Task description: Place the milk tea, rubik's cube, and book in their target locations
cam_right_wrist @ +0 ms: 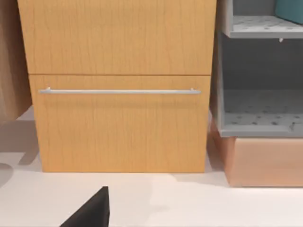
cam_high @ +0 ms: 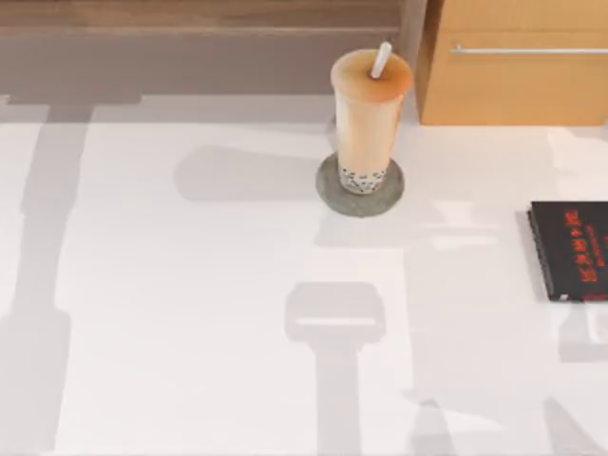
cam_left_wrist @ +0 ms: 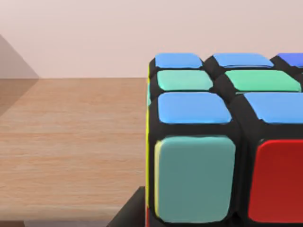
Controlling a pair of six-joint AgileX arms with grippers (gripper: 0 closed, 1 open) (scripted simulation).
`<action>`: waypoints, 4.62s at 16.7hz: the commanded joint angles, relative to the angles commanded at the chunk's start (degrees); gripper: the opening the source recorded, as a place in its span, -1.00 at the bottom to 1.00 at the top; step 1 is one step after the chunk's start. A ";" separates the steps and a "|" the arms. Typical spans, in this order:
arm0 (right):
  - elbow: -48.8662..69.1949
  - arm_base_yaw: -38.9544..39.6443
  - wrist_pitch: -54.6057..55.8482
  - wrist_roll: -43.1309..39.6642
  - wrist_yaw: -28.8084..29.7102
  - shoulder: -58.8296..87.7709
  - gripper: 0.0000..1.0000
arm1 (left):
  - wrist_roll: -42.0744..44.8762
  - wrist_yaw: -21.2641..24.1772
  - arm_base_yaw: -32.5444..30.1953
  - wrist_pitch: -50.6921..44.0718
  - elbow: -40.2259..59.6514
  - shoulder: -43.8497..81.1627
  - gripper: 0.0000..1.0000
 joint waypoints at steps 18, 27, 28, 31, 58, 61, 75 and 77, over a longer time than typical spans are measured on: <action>0.00 0.00 0.00 0.00 0.00 0.00 1.00 | -0.35 -1.48 -1.80 -2.34 24.05 22.54 -1.00; 0.00 0.00 0.00 0.00 0.00 0.00 1.00 | -0.35 -1.48 -1.80 -2.34 24.05 22.54 -0.10; 0.00 0.00 0.00 0.00 0.00 0.00 1.00 | -0.35 -1.48 -1.80 -2.34 24.05 22.54 0.06; 0.00 0.00 0.00 0.00 0.00 0.00 1.00 | -0.35 -1.48 -1.80 -2.34 24.05 22.54 0.51; 0.00 0.00 0.00 0.00 0.00 0.00 1.00 | -0.61 -1.45 -1.55 -0.74 12.83 12.76 1.00; 0.00 0.00 0.00 0.00 0.00 0.00 1.00 | -0.95 -1.86 -1.90 -1.08 5.12 4.78 1.00; 0.00 0.00 0.00 0.00 0.00 0.00 1.00 | -0.30 -5.75 -4.14 -6.41 -67.05 -71.53 1.00; 0.00 0.00 0.00 0.00 0.00 0.00 1.00 | -0.60 -6.25 -4.35 -6.45 -73.28 -78.21 1.00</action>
